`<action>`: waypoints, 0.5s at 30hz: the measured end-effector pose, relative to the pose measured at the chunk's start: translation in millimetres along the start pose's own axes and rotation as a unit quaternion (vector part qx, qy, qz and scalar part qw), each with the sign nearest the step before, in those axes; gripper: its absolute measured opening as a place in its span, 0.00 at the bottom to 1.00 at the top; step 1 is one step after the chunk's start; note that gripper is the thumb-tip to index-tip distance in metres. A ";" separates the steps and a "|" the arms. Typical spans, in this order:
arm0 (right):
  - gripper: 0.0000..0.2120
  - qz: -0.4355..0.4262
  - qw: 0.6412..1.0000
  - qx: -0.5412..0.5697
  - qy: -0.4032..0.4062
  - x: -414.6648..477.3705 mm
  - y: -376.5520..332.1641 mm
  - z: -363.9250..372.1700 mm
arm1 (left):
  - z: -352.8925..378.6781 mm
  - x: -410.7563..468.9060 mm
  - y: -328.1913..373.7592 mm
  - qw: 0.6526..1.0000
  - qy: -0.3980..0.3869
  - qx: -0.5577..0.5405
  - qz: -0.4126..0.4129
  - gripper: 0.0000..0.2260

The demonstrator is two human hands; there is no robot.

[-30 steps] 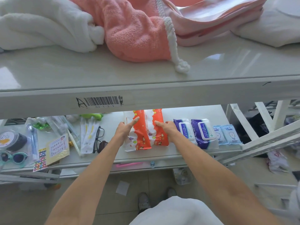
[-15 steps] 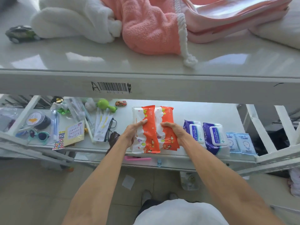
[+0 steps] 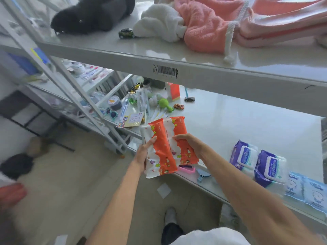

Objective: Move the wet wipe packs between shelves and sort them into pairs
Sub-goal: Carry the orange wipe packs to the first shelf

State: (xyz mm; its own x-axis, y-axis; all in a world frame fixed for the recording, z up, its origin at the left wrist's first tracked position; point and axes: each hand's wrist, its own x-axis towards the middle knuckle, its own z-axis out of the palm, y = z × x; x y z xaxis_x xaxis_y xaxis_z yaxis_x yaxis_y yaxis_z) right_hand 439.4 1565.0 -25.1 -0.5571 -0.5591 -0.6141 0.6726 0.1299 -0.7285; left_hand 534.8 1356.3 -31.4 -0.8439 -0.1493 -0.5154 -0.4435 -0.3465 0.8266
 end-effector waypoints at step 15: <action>0.22 0.067 0.946 -0.238 -0.207 51.3 83.7 294.3 | -224.9 -212.3 -80.1 0.948 0.287 -0.134 0.019 0.29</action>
State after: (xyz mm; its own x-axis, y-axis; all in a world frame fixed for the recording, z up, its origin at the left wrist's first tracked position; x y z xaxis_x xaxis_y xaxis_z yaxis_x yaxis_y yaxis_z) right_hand 610.5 1306.2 -28.2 -0.1768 -0.7721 -0.6104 0.3727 0.5215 -0.7676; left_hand 817.4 1207.5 -39.2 -0.5205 -0.6195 -0.5876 -0.2578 -0.5421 0.7998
